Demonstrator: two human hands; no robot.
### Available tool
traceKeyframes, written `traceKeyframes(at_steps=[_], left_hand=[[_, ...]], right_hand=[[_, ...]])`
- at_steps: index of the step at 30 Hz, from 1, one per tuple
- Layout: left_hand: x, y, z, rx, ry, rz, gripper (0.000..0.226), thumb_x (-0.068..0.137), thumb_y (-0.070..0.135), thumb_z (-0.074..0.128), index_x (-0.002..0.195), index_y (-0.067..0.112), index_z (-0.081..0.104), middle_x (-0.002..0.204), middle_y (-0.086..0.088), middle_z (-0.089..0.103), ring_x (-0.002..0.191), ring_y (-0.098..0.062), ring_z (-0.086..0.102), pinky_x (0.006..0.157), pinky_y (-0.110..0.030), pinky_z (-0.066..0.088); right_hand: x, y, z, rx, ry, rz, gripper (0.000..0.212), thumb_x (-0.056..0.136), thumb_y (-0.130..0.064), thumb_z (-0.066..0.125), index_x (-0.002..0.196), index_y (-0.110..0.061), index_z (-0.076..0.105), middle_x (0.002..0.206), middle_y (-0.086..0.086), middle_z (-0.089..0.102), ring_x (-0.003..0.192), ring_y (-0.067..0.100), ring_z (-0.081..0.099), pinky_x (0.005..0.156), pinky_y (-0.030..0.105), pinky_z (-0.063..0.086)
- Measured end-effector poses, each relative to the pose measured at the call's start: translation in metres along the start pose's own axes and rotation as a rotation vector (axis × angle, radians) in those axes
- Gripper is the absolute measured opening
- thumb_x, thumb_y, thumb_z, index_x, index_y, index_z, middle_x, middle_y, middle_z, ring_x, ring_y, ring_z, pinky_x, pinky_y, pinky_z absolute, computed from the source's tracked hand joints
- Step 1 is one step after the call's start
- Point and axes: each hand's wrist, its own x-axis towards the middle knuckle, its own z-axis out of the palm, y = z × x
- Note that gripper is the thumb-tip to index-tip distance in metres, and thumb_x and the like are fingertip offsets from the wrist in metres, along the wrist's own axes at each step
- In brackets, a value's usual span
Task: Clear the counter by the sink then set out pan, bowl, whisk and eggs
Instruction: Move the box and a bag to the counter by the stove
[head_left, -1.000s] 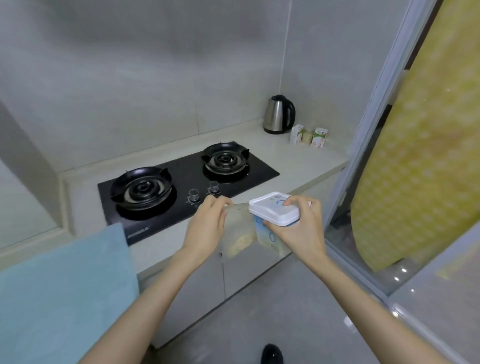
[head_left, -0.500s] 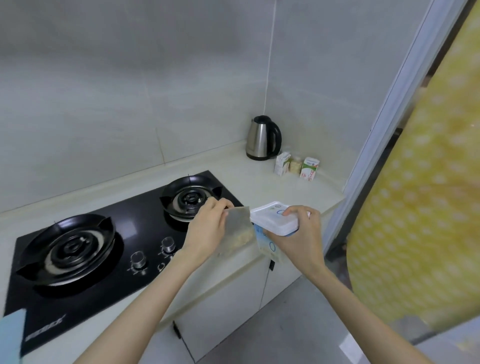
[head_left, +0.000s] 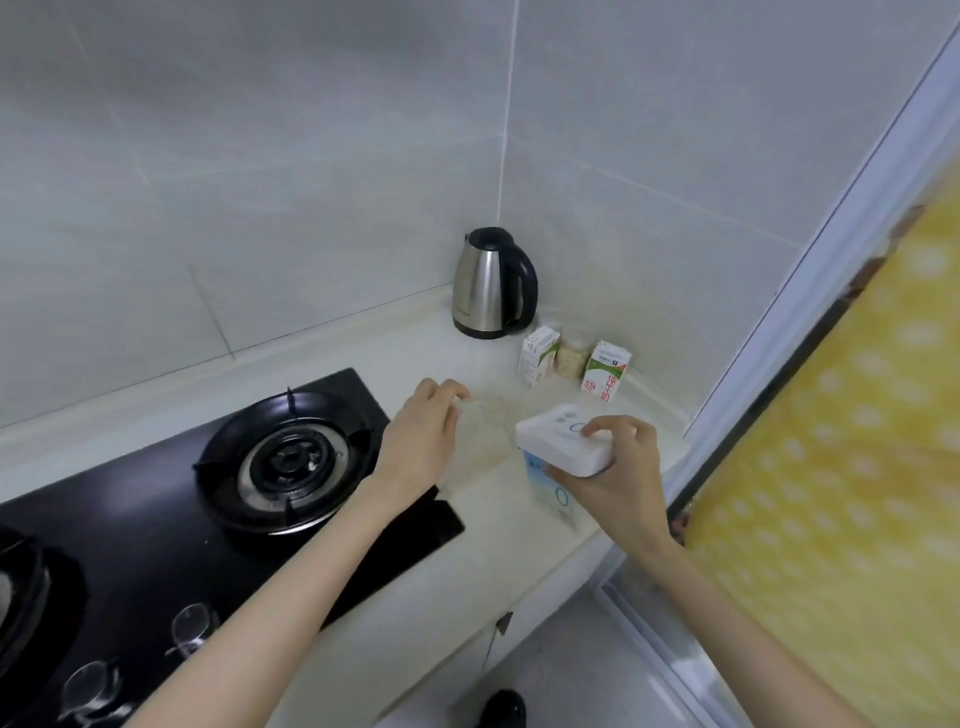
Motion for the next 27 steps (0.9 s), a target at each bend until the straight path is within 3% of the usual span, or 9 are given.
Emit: traceKeyframes(at_steps=[5, 11, 18, 23, 27], left_hand=[[0.067, -0.019, 0.026, -0.004, -0.011, -0.059, 0.022, 0.099, 0.018, 0.040, 0.115, 0.022, 0.053, 0.101, 0.002, 0.047, 0.087, -0.019, 0.056, 0.067, -0.031, 0.042], [0.124, -0.047, 0.032, -0.026, 0.039, -0.148, 0.020, 0.097, 0.013, 0.044, 0.112, 0.018, 0.058, 0.095, 0.002, 0.046, 0.077, -0.018, 0.054, 0.067, -0.029, 0.041], [0.163, -0.091, 0.026, -0.082, 0.173, -0.355, 0.020, 0.096, 0.007, 0.046, 0.110, 0.014, 0.059, 0.095, -0.002, 0.047, 0.076, -0.018, 0.051, 0.068, -0.019, 0.031], [0.181, -0.113, 0.027, -0.136, 0.256, -0.538, 0.020, 0.096, 0.006, 0.045, 0.108, 0.014, 0.059, 0.097, -0.005, 0.048, 0.077, -0.014, 0.049, 0.071, -0.019, 0.034], [0.192, -0.124, 0.033, -0.157, 0.331, -0.683, 0.021, 0.097, 0.008, 0.044, 0.106, 0.016, 0.060, 0.098, -0.002, 0.048, 0.080, -0.014, 0.051, 0.075, -0.025, 0.039]], right_hand=[[0.063, 0.022, 0.014, -0.021, -0.090, 0.024, 0.054, 0.057, -0.036, 0.089, 0.097, -0.032, 0.052, 0.120, -0.001, 0.040, 0.108, 0.018, 0.049, 0.083, 0.024, 0.047], [0.136, 0.028, 0.055, 0.000, -0.256, 0.095, 0.052, 0.060, -0.034, 0.086, 0.099, -0.033, 0.052, 0.117, -0.006, 0.038, 0.096, 0.009, 0.050, 0.082, 0.025, 0.046], [0.199, 0.028, 0.132, 0.170, -0.378, 0.176, 0.054, 0.061, -0.032, 0.084, 0.101, -0.031, 0.048, 0.124, -0.004, 0.034, 0.110, 0.011, 0.048, 0.094, 0.031, 0.046], [0.242, 0.022, 0.178, 0.142, -0.414, 0.154, 0.052, 0.066, -0.030, 0.082, 0.101, -0.024, 0.043, 0.113, -0.005, 0.031, 0.116, 0.015, 0.042, 0.082, 0.022, 0.035], [0.273, 0.020, 0.214, 0.149, -0.510, 0.102, 0.053, 0.068, -0.027, 0.081, 0.101, -0.024, 0.040, 0.122, 0.000, 0.029, 0.113, 0.019, 0.043, 0.090, 0.023, 0.037]])
